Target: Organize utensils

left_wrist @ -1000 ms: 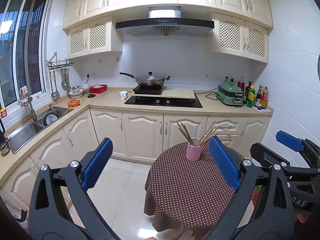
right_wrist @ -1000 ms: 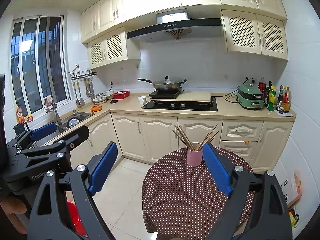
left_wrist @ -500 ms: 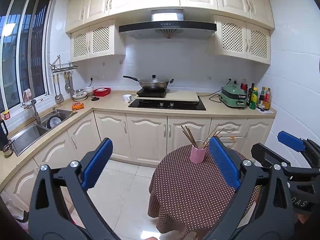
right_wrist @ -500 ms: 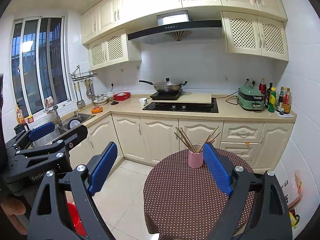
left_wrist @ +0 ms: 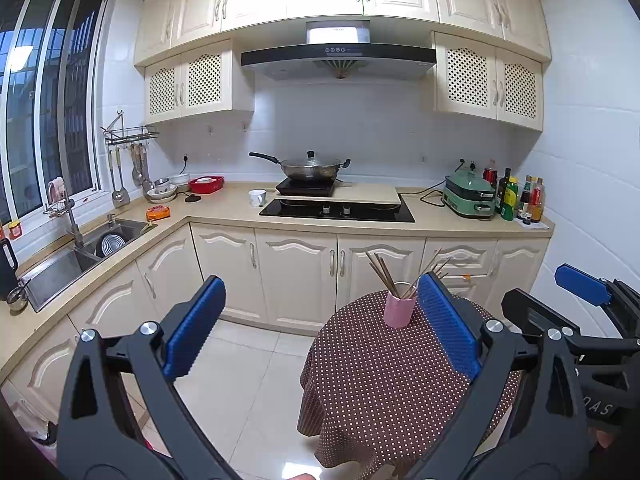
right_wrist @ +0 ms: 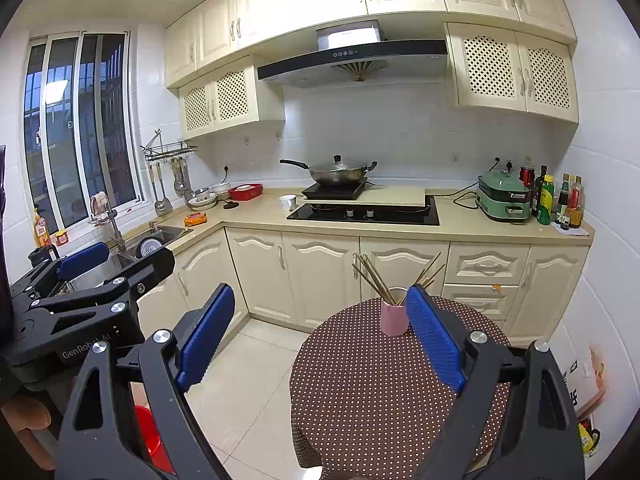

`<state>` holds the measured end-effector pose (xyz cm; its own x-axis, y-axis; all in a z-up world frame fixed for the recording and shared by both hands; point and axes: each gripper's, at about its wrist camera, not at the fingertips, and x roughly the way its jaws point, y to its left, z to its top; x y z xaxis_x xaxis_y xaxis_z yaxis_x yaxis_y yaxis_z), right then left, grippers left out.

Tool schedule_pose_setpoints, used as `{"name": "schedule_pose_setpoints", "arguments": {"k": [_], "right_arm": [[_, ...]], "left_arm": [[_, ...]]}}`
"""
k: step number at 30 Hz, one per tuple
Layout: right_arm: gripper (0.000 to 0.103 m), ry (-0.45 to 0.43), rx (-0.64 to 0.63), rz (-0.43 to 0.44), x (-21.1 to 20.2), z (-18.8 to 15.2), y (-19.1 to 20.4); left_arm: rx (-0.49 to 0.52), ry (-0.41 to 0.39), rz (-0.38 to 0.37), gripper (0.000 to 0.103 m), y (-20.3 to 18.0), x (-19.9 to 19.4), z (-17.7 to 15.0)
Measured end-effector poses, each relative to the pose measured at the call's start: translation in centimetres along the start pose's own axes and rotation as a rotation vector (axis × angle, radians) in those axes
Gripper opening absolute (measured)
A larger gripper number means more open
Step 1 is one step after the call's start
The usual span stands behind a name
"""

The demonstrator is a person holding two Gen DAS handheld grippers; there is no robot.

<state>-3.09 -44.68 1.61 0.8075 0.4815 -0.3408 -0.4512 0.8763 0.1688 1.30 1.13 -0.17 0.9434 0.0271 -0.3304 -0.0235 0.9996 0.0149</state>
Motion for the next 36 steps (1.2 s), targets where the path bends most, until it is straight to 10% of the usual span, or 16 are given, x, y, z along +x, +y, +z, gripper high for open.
{"name": "schedule_pose_setpoints", "arguments": {"k": [36], "right_arm": [[0.084,0.007,0.006,-0.002,0.6,0.09,0.31]], "left_arm": [[0.015,-0.001,0.007,0.095,0.84,0.71,0.22]]}}
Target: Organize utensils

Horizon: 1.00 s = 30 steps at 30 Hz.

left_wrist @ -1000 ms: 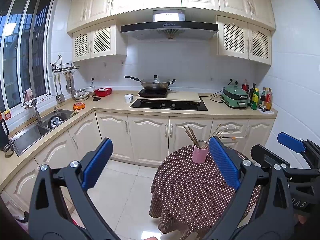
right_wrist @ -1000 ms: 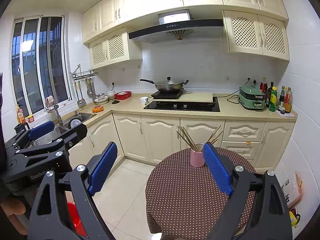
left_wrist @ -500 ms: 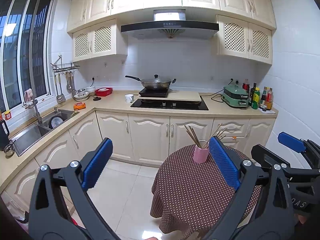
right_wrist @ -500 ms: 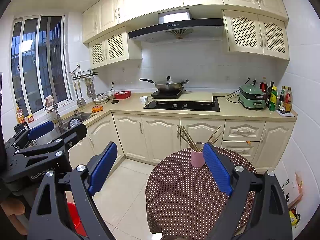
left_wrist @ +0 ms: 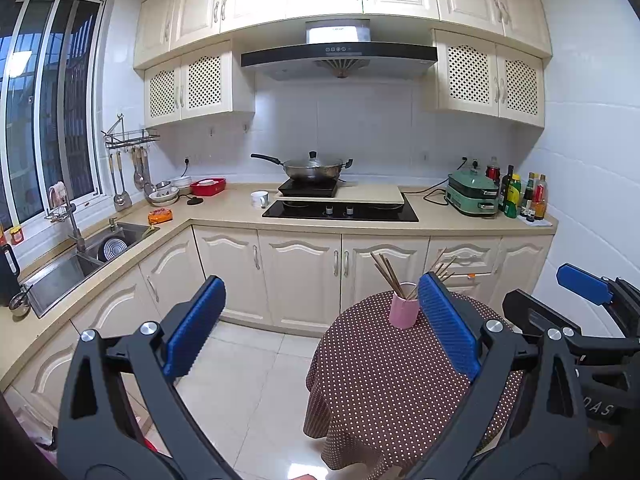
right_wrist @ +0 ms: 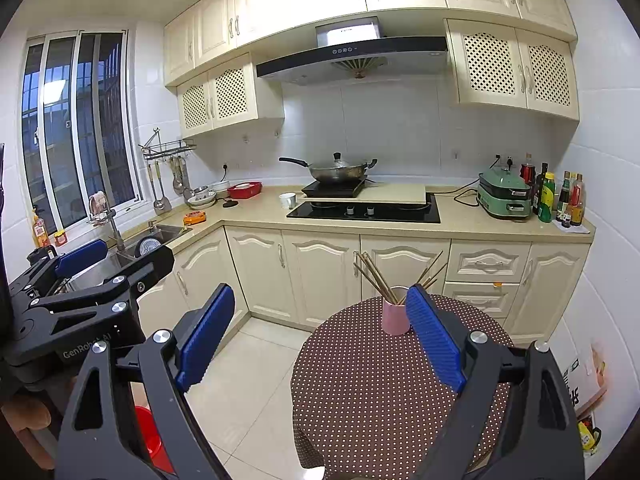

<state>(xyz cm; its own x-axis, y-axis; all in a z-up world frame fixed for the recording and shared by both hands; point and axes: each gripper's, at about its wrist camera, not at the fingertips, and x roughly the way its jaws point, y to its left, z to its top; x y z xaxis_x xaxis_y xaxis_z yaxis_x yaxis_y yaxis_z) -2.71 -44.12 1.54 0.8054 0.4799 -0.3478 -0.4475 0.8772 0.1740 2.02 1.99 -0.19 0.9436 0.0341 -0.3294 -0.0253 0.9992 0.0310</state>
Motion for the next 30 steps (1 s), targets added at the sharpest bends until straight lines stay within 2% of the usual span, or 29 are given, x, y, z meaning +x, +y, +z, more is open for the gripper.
{"name": "schedule_pose_setpoints", "arguments": {"k": [30], "right_arm": [[0.084,0.014,0.002,0.005,1.0,0.1,-0.1]], "left_arm": [[0.005,-0.002,0.011,0.095,0.0,1.0,0.2]]}}
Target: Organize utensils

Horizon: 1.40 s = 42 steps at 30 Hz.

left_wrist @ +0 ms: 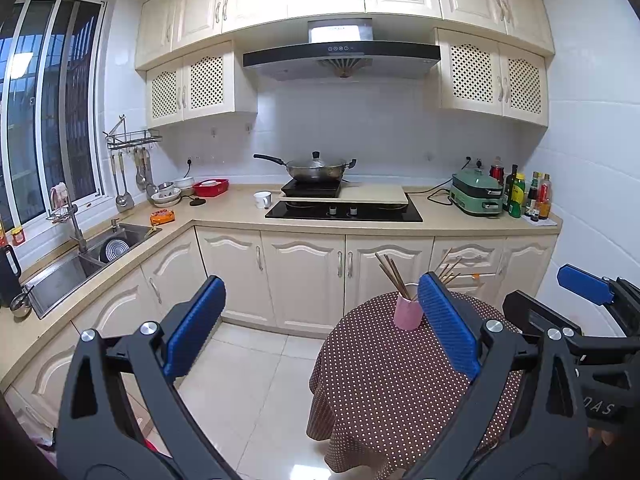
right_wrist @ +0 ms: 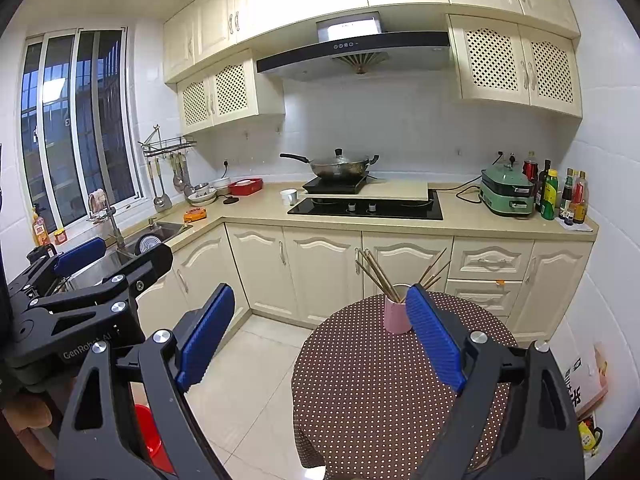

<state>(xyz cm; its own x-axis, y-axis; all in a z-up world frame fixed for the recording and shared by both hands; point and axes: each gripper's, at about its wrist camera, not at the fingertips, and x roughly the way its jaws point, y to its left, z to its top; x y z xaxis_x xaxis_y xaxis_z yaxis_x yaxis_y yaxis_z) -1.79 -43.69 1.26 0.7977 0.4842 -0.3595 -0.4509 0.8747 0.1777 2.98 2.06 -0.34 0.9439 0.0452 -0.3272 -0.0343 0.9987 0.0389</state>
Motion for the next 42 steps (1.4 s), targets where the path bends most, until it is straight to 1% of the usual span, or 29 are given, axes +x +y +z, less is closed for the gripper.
{"name": "schedule_pose_setpoints", "arguments": {"k": [42], "right_arm": [[0.084,0.005,0.006,-0.013,0.1,-0.21,-0.25]], "left_arm": [[0.011,0.005,-0.002,0.095,-0.64,0.32,-0.21]]}}
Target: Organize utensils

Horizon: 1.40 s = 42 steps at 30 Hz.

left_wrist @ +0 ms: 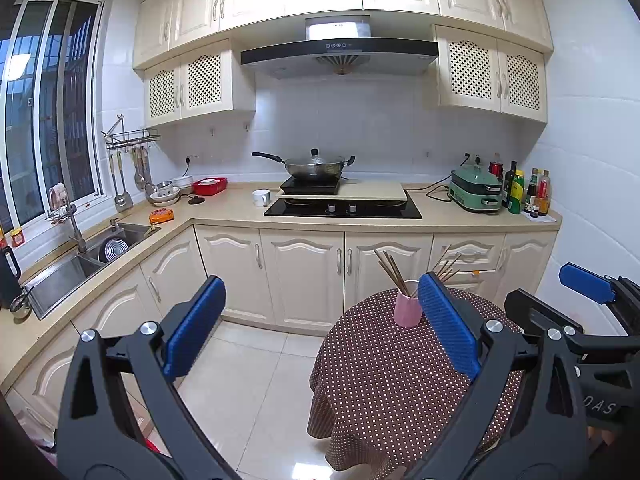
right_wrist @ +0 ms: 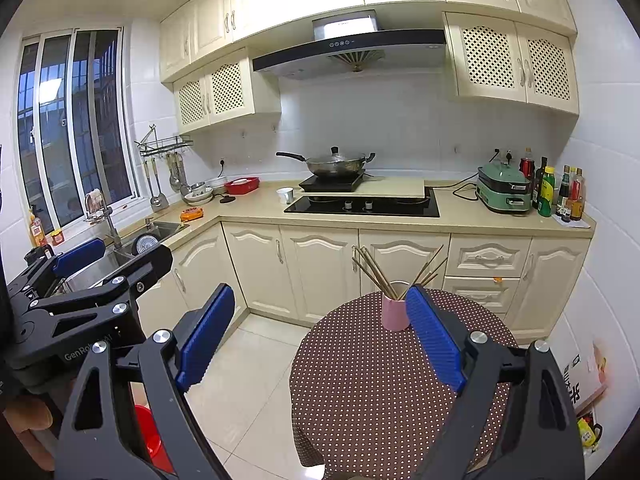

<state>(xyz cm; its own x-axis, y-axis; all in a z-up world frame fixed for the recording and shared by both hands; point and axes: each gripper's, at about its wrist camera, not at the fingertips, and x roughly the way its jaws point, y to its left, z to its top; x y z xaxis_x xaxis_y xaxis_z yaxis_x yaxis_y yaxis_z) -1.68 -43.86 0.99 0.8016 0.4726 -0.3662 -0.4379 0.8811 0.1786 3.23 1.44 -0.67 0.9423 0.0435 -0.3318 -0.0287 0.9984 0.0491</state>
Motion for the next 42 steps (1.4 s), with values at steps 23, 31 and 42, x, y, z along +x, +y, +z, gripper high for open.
{"name": "schedule_pose_setpoints", "arguments": {"k": [23,31,42], "right_arm": [[0.084,0.002,0.006,-0.018,0.7,-0.4,0.5],[0.084,0.009,0.016,-0.031,1.3,-0.6,0.6],[0.084,0.022,0.048,-0.067,2.5,-1.6,0.1]], "left_arm": [[0.011,0.006,-0.013,0.095,0.9,0.9,-0.3],[0.029,0.008,-0.019,0.095,1.0,1.8,-0.4],[0.065,0.019,-0.041,0.095,0.7,3.6,-1.0]]}}
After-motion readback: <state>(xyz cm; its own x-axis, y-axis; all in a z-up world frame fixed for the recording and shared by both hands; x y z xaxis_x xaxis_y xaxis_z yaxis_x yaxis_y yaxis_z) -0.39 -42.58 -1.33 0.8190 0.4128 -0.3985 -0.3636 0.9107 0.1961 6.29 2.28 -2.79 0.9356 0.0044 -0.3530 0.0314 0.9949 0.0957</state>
